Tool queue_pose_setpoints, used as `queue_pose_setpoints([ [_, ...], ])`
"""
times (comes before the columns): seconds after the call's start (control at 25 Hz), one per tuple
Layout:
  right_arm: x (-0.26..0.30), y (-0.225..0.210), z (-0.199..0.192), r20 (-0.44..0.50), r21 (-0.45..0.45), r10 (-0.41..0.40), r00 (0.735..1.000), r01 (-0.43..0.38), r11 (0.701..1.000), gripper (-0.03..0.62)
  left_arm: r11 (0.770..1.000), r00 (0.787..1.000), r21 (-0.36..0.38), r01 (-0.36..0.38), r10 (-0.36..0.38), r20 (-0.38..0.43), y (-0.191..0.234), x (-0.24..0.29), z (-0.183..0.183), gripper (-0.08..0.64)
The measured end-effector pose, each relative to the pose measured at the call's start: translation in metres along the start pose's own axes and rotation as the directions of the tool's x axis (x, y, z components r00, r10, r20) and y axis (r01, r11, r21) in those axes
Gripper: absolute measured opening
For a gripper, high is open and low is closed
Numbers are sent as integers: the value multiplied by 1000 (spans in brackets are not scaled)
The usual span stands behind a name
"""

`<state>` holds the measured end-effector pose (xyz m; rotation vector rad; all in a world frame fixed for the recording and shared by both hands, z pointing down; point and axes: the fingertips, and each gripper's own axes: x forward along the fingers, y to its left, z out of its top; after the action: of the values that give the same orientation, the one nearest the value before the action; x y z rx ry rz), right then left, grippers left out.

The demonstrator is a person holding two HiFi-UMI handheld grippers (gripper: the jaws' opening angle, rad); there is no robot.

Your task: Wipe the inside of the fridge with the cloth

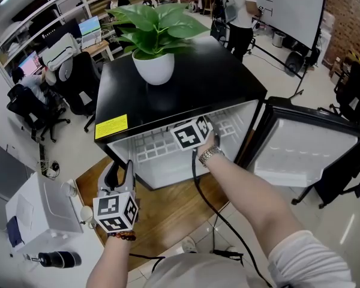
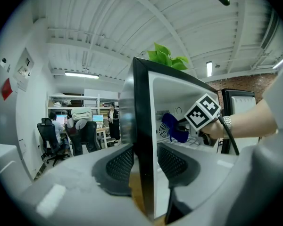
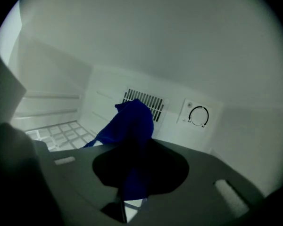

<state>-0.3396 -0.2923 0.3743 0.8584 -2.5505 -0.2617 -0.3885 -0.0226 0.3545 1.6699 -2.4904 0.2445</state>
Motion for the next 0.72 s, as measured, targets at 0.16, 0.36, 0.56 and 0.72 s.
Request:
queue_pose_setpoints([
  [0.16,-3,-13,-5,-13,10,-20,1000,20,1000,72,1000,1000,-2,-2,2,-2,0,0,0,163],
  [0.36,-4,-28,-10,-21,21,-46,999,47,999,72,1000,1000,-5,-6,6,-3,0,0,0,163],
  [0.56,-5,-42,-17,-34,36,-74,997,75,996,72,1000,1000,-6,-9,9,-6,0,0,0,163],
  [0.72,-8,-51,-20,-37,49,-85,996,87,995,72,1000,1000,-10,-15,15,-4,0,0,0,163],
])
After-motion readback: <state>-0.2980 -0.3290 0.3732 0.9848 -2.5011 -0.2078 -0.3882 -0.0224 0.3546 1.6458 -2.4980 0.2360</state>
